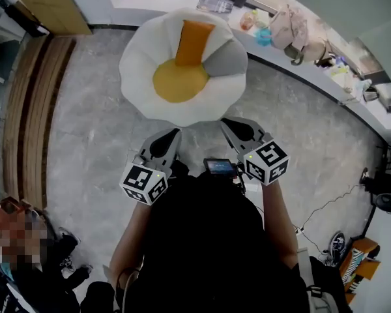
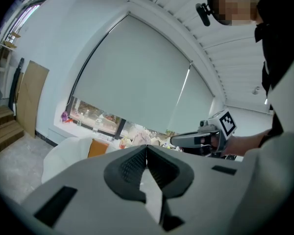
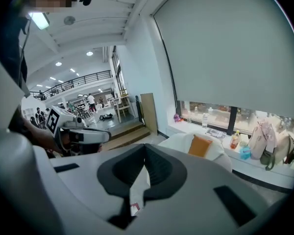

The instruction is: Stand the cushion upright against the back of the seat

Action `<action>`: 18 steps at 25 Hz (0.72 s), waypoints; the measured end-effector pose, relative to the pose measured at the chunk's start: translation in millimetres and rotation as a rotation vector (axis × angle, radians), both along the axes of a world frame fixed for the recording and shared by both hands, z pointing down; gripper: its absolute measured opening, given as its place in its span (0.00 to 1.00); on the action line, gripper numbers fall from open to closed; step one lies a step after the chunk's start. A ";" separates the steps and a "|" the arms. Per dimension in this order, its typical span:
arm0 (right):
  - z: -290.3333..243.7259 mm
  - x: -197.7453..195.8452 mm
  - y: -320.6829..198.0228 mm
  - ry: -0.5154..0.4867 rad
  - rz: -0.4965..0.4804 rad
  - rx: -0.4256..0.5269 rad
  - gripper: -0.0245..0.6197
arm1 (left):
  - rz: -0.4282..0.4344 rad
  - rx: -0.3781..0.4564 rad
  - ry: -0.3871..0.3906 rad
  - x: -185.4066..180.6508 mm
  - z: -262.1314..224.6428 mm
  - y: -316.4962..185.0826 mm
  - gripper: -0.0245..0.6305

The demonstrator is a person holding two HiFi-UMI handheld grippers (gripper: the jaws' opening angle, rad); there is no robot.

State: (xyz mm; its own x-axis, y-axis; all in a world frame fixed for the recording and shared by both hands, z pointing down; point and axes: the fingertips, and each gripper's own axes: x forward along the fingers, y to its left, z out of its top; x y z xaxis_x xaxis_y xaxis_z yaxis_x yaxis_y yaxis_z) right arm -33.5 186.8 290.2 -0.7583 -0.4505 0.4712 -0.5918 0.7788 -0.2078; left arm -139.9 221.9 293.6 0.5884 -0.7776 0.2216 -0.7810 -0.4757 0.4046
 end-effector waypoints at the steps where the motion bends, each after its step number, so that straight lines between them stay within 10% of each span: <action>1: -6.8 7.4 3.0 -0.013 -0.007 0.009 0.07 | -0.002 0.020 0.003 7.7 -6.7 -1.7 0.06; 18: -26.7 144.0 60.9 -0.166 0.004 0.026 0.07 | 0.143 0.001 0.000 161.3 -27.4 33.5 0.06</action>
